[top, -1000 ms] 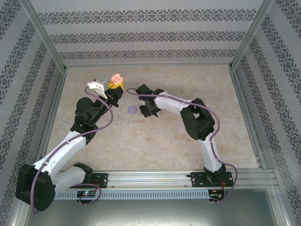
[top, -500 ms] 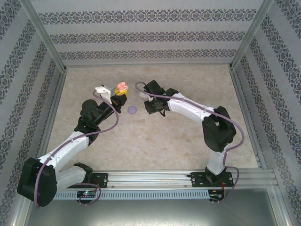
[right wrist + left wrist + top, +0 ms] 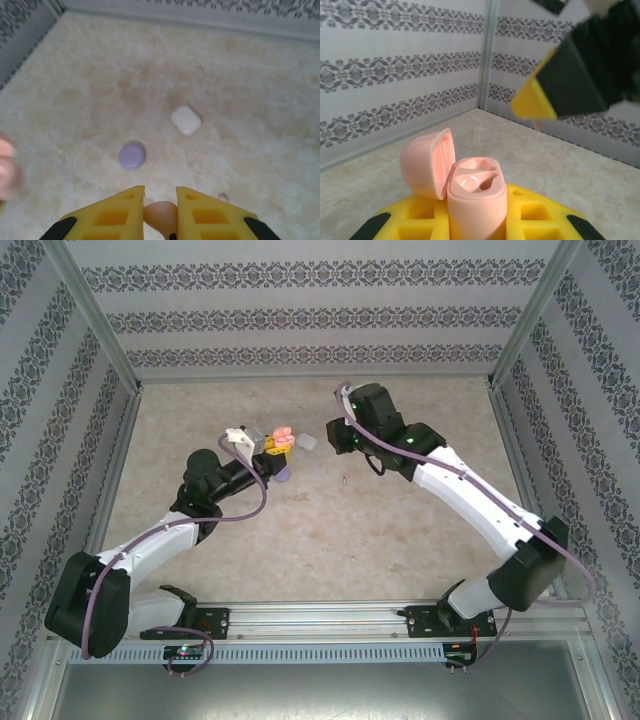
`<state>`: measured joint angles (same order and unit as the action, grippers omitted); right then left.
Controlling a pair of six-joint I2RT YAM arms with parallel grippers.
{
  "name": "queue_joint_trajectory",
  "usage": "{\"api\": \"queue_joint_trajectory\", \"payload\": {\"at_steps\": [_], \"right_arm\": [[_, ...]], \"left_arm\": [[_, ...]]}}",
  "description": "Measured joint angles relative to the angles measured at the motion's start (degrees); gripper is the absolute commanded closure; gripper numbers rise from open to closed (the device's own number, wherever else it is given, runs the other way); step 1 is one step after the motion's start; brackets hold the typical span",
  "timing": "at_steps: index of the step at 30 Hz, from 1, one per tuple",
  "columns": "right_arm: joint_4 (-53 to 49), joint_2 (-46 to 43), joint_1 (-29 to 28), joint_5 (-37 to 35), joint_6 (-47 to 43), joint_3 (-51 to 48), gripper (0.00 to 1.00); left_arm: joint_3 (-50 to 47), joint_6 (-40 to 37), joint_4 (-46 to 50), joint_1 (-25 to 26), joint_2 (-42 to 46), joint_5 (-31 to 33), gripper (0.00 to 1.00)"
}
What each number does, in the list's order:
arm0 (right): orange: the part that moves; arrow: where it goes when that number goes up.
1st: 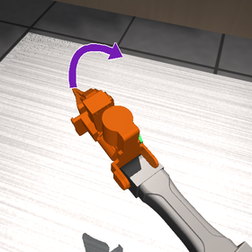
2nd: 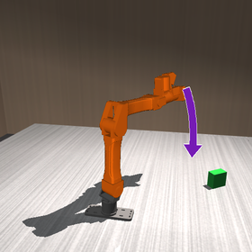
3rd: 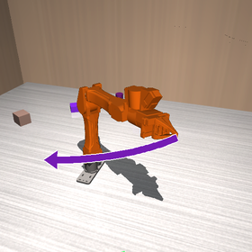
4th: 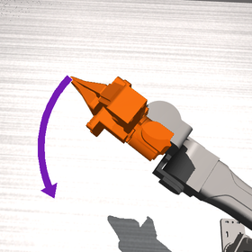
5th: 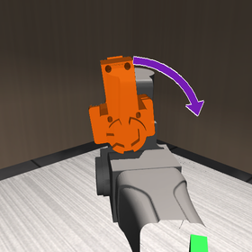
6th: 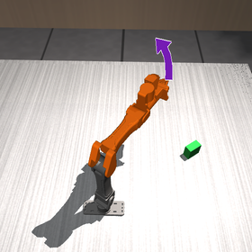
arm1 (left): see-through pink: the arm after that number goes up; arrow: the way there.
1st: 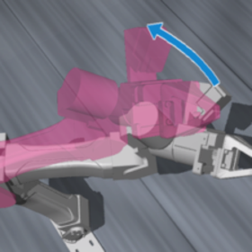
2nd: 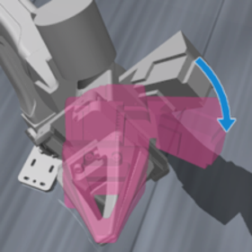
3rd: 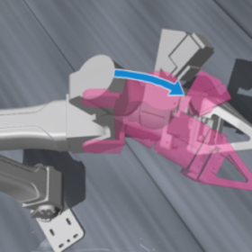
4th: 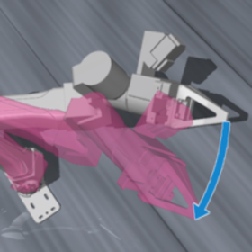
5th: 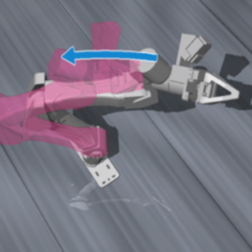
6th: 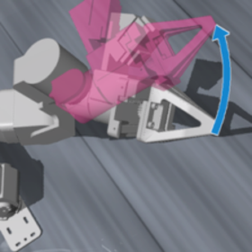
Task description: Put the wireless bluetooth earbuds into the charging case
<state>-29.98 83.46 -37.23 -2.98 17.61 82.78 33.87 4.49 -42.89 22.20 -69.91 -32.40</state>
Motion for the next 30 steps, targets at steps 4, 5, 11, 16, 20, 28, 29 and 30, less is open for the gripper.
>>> {"api": "queue_joint_trajectory", "payload": {"at_steps": [4,5,11,16,20,28,29,30], "right_arm": [[1.60,-3.72,-0.02,0.02,-0.11,0.00,0.79],[2.29,-4.66,-0.04,0.00,-0.26,-0.02,0.79],[7.23,-10.36,-0.42,0.07,-1.16,-1.81,0.78],[12.20,-15.08,-0.81,0.87,-1.27,-5.66,0.78],[16.15,-17.27,-0.81,1.70,-1.05,-8.35,0.78],[23.56,-17.92,-2.45,5.35,0.61,-13.70,0.77],[24.20,-17.92,-2.80,5.66,0.70,-14.25,0.77],[25.00,-17.94,-3.10,5.92,0.72,-14.80,0.77]], "left_arm": [[0.92,-1.97,-0.09,2.12,-1.44,-1.18,1.00],[1.29,-2.67,-0.17,2.78,-1.90,-1.27,1.00],[2.38,-9.11,-4.66,7.87,-5.29,0.92,1.00],[3.61,-13.14,-9.57,10.67,-8.74,4.63,1.00],[5.75,-13.94,-13.07,11.26,-10.54,6.78,1.00],[8.37,-14.80,-17.05,12.35,-11.39,6.99,1.00],[8.52,-14.84,-17.16,12.37,-11.50,6.99,1.00],[8.63,-14.84,-17.18,12.37,-11.61,6.99,1.00]]}}
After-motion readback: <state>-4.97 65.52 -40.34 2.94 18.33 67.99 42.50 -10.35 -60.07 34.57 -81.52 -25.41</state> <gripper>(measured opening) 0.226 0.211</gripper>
